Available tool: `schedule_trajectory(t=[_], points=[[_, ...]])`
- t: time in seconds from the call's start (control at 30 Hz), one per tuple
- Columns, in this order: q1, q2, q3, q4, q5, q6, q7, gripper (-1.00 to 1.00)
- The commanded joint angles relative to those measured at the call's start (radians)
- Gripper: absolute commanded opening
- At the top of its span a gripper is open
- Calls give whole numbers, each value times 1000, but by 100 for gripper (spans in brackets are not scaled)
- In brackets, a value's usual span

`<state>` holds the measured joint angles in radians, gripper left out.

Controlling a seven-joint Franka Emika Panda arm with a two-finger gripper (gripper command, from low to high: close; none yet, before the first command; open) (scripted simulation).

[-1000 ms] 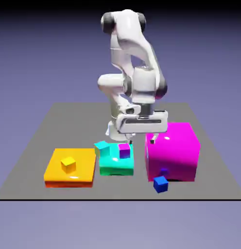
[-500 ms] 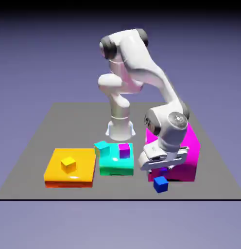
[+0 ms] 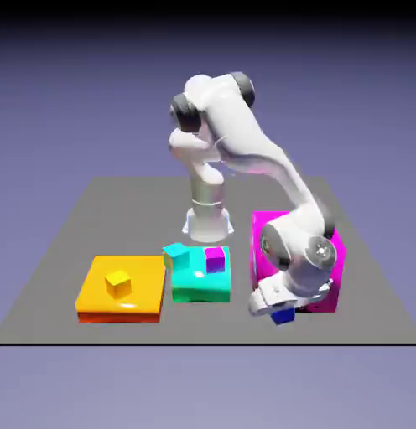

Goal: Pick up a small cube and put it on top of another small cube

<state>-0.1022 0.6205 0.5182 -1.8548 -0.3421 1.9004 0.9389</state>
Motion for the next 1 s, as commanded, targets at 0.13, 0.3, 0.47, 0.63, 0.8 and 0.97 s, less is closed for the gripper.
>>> schedule_trajectory(t=[0.13,0.3,0.47,0.63,0.8,0.97], points=[[-48,-171,-87,-115,-40,1,-207,-100],[-54,-352,-194,-250,20,-9,-284,-100],[10,-534,-326,-405,235,-36,-141,-100],[52,-714,-457,-556,412,-59,-55,-100],[55,-670,-454,-642,417,71,-57,-100],[56,-664,-453,-653,417,88,-58,100]])
